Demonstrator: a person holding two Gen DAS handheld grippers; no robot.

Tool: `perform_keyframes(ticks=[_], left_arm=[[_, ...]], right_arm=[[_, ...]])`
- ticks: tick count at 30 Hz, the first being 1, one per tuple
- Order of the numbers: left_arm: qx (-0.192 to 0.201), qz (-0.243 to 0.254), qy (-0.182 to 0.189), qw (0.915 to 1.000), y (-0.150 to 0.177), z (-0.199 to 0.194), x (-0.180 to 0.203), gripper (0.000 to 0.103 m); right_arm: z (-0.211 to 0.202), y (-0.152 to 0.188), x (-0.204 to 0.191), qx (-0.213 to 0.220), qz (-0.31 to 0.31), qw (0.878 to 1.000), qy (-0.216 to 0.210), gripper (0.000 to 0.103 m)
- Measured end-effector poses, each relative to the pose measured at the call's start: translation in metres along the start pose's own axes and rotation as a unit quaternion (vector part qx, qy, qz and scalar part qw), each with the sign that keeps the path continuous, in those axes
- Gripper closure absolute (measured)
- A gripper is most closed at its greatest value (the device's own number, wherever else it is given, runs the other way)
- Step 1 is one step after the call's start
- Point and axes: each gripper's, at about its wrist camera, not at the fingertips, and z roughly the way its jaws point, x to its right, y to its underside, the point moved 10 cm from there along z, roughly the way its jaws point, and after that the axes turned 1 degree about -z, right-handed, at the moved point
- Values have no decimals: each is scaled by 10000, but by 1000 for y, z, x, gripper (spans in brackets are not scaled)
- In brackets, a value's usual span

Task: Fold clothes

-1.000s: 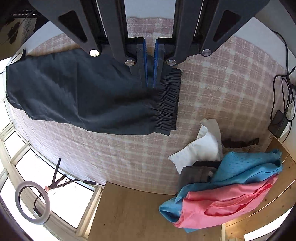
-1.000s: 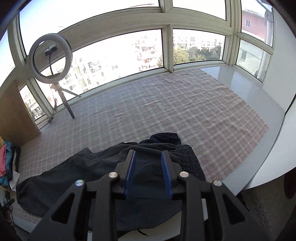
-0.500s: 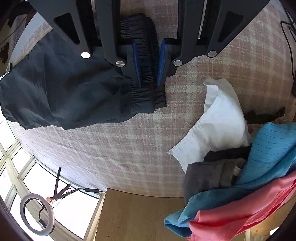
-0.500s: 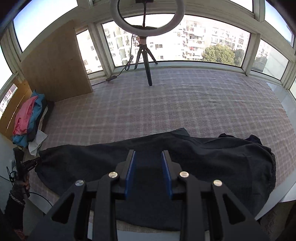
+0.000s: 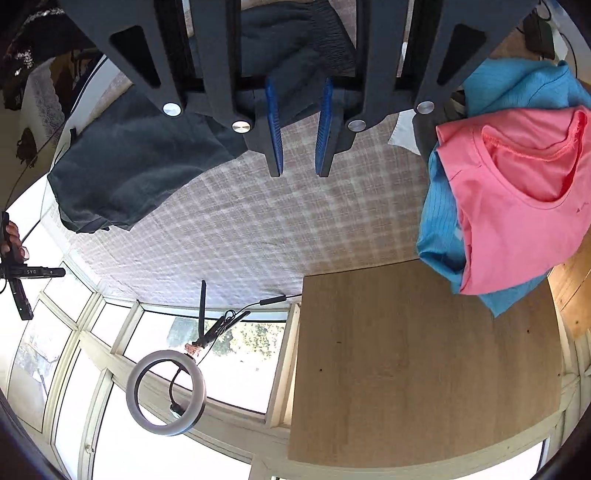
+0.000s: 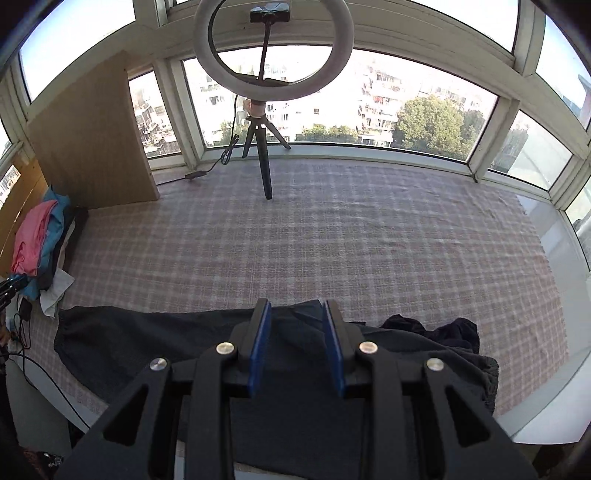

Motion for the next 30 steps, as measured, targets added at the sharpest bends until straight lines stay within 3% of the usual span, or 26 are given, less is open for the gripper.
perform_keyframes(ticks=[3,8,12,17,20,24,30], left_arm=[[-168,300,210,9992,-14,24,47,85],[-767,601,999,9902,-19,88,154,84],[-1110,997,1660,9748,-42,156,256,65],[-1625,1408,2331,9484,-61,257,361,62],[-2115,1543,2424,9342,-55,310,393,62],[-2578,1624,2519,9185,-44,347,414,62],[-2847,1766,2548,9071,-41,372,424,58]], right_arm=[[38,0,13,-562,-536,9970,12,66],[105,25,43,-1372,-1103,9843,86,66],[123,46,84,-1588,-1274,9790,-113,66],[123,68,148,-1624,-963,9810,-445,66],[119,81,183,-1601,-735,9821,-660,61],[123,99,213,-1664,-691,9804,-794,59],[129,92,212,-1560,-903,9738,-1386,58]])
